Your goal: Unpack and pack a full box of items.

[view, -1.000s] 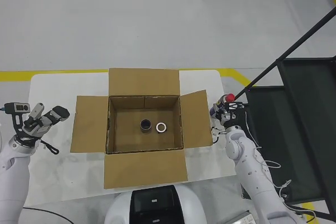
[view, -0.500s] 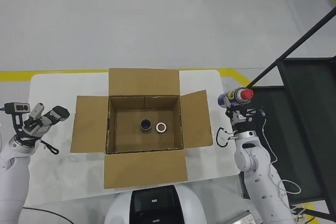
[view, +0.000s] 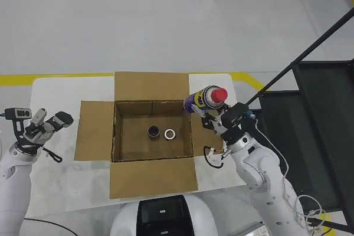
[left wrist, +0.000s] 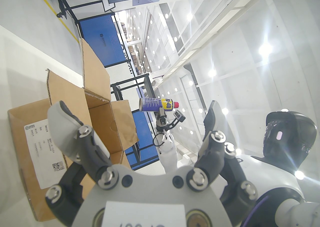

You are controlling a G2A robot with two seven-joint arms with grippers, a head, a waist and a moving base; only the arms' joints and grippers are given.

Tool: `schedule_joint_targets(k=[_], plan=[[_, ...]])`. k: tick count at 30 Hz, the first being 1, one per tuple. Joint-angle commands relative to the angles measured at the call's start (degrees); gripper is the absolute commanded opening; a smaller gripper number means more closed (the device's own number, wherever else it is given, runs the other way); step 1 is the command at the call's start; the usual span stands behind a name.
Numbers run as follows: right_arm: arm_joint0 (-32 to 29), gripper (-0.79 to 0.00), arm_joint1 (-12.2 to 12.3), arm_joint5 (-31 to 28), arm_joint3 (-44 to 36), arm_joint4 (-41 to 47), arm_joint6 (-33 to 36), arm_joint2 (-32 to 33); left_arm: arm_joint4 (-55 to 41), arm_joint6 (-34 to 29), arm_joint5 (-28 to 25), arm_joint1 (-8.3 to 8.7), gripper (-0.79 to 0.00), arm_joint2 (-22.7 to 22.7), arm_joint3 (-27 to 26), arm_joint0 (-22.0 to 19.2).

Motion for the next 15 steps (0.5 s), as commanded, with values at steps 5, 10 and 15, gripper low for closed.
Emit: schedule_joint_targets(k=[5,10,15], plan=[[7.44,-0.785,-0.54,-3.35,3.37,8.05,18.31,-8.73,0.00,0.00,0.00,0.00,0.000,0.00,0.00,0.00],[13.43,-0.785,-1.28,0.50,7.19,14.67,26.41,-13.11,0.00,0.00,0.00,0.00,0.000,0.00,0.00,0.00],[15.16,-0.785,-1.54,0.76,9.50,22.23,31.61,-14.54,0.00,0.00,0.00,0.00,0.000,0.00,0.00,0.00]])
